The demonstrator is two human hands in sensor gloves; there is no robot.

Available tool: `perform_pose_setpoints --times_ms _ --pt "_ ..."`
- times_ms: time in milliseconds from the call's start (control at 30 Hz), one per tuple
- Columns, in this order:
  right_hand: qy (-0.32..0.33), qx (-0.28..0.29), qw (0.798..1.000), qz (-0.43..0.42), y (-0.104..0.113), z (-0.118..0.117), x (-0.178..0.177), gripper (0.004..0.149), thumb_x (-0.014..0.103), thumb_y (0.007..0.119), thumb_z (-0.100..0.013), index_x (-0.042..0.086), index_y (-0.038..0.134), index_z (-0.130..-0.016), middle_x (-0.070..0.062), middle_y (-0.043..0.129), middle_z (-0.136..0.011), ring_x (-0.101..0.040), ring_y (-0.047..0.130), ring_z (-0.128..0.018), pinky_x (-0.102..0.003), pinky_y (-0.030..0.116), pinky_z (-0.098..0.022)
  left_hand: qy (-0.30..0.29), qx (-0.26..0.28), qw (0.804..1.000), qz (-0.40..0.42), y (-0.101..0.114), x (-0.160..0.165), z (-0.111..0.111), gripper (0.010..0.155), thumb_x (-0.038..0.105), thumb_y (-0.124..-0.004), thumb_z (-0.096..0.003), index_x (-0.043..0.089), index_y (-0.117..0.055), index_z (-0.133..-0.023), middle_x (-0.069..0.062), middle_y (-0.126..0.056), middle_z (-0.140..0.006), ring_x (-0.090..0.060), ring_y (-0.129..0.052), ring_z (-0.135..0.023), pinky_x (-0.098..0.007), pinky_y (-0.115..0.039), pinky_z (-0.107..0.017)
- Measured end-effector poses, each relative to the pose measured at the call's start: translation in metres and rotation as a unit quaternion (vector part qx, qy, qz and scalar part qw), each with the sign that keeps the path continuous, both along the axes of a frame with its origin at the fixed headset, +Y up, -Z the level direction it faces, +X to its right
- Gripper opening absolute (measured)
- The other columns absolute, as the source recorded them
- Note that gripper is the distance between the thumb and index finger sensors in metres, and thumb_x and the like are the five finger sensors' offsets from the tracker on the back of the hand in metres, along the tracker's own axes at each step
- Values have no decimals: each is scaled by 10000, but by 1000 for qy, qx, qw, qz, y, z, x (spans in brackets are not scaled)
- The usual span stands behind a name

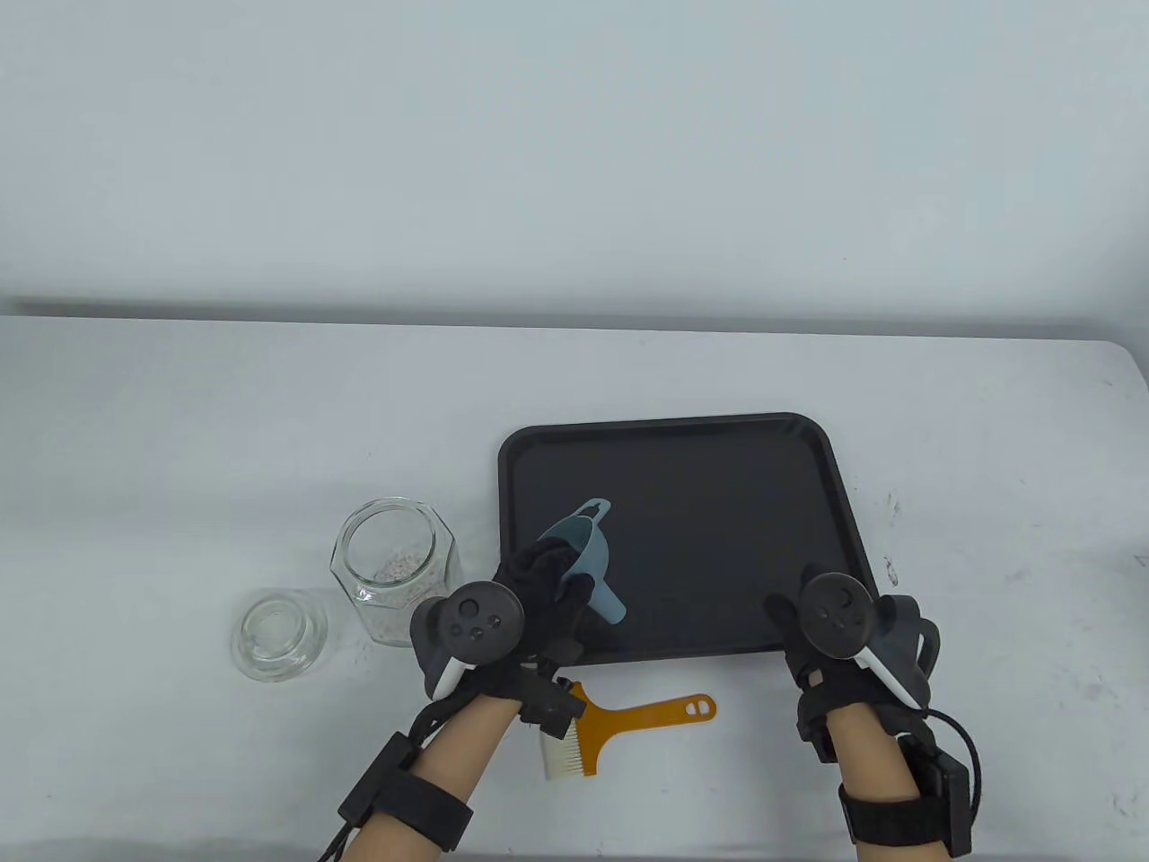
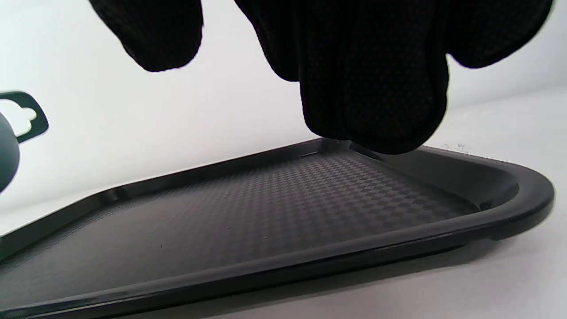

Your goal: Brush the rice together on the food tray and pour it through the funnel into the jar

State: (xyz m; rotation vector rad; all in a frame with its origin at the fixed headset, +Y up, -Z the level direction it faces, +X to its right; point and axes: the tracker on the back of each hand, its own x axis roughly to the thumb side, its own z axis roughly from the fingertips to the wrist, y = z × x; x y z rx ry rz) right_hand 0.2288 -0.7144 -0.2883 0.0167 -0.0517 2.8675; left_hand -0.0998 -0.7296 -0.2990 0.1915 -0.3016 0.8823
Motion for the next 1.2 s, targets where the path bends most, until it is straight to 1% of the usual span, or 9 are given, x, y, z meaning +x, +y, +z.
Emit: perform_pose_setpoints --times_ms 267,433,667,833,933,1100,1200 --pt "-3 -6 1000 2 -1 0 1 655 427 651 -521 -101 627 -908 -266 855 -738 -442 947 -512 -654 626 -467 -8 -67 997 38 -18 0 -3 476 261 -702 -528 -43 -746 -891 -391 -668 -949 -575 -819 -727 -790 -464 -614" --pt "-3 -7 1000 3 -1 0 2 654 427 651 -522 -100 627 -908 -266 855 -737 -442 946 -513 -654 627 -466 -15 -83 996 30 -21 -1 -5 488 260 -701 -528 -51 -736 -903 -401 -656 -951 -572 -822 -725 -782 -472 -616" --pt "-2 -9 1000 4 -1 0 1 654 427 651 -522 -101 628 -907 -265 857 -736 -442 946 -512 -654 628 -466 -5 -96 995 38 -25 -8 -7 523 255 -701 -528 -62 -707 -944 -425 -635 -960 -596 -805 -733 -786 -463 -616" --pt "-1 -10 1000 5 -2 0 0 654 427 651 -521 -101 628 -907 -267 856 -737 -442 946 -512 -654 627 -466 0 -87 996 36 -24 -11 -7 552 260 -702 -528 -64 -670 -973 -435 -618 -965 -603 -793 -744 -789 -455 -617" --pt "0 -9 1000 6 -1 0 0 656 428 651 -521 -102 628 -907 -267 856 -736 -442 946 -513 -655 626 -466 0 -76 996 44 -19 -13 -5 578 269 -706 -528 -71 -640 -992 -433 -608 -970 -606 -783 -750 -783 -457 -619" --pt "3 -6 1000 8 -1 -1 -1 655 427 651 -522 -101 628 -907 -266 856 -736 -442 948 -510 -654 627 -466 -2 -29 999 28 -4 -17 2 598 272 -708 -527 -81 -620 -1002 -437 -594 -974 -613 -771 -753 -783 -449 -619" --pt "5 -5 1000 9 -1 -1 -2 655 427 651 -521 -101 628 -907 -266 856 -737 -442 944 -516 -655 626 -466 -10 9 999 30 13 -22 12 598 270 -708 -528 -83 -620 -1003 -438 -591 -976 -616 -766 -756 -785 -446 -620"
